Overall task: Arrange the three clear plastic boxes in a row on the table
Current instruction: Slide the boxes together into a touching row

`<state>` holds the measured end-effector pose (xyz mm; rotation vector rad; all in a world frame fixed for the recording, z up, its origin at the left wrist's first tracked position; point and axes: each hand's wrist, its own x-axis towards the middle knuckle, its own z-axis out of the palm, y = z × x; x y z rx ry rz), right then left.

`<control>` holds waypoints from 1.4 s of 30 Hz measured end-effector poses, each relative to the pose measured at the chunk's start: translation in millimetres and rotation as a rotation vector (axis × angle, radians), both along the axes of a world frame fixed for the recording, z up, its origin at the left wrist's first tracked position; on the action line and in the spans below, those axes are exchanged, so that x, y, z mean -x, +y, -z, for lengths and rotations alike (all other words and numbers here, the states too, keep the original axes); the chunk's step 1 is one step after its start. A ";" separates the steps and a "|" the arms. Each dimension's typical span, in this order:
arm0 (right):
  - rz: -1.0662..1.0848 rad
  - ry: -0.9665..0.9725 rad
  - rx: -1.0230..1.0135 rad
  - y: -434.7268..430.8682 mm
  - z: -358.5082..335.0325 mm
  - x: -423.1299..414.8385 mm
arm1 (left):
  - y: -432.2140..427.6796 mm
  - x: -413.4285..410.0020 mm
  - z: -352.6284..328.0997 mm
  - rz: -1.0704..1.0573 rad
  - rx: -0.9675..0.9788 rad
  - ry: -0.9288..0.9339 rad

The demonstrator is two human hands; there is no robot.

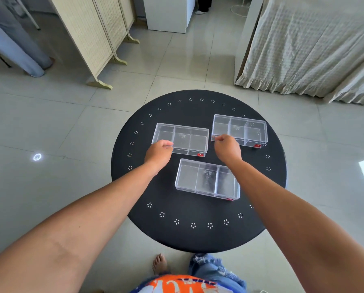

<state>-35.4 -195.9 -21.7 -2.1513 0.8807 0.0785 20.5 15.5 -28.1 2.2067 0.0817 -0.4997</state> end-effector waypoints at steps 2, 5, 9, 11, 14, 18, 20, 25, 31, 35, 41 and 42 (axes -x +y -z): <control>0.045 -0.010 -0.003 -1.1 3.6 15.8 | -0.3 9.4 4.0 0.048 -0.013 0.010; 0.118 -0.006 0.022 -3.6 13.9 41.3 | 0.5 22.8 13.9 0.107 -0.021 0.040; 0.198 0.052 0.041 -2.1 26.3 76.7 | 1.8 37.6 25.1 0.130 -0.039 0.084; 0.243 0.090 0.021 0.8 32.3 90.6 | 3.1 44.3 31.1 0.146 -0.048 0.132; 0.294 0.123 -0.082 4.3 44.9 104.1 | 4.5 53.1 37.8 0.176 -0.023 0.244; 0.330 0.117 -0.231 12.7 58.3 113.7 | 6.5 59.5 41.9 0.244 0.036 0.285; 0.343 0.098 -0.271 17.7 62.1 114.5 | 6.1 62.1 41.6 0.258 0.098 0.290; 0.344 0.073 -0.322 23.3 68.0 106.0 | 13.8 62.5 40.8 0.214 0.144 0.282; 0.246 0.078 -0.349 51.9 73.3 81.5 | 52.8 47.4 36.3 0.111 0.094 0.229; 0.170 0.070 -0.380 85.4 72.8 54.7 | 87.6 31.5 31.3 0.034 0.048 0.196; 0.092 0.066 -0.403 125.4 72.1 20.9 | 130.2 8.1 33.4 -0.056 0.032 0.170; 0.087 0.069 -0.402 129.7 72.0 16.6 | 134.4 5.7 32.8 -0.056 0.038 0.165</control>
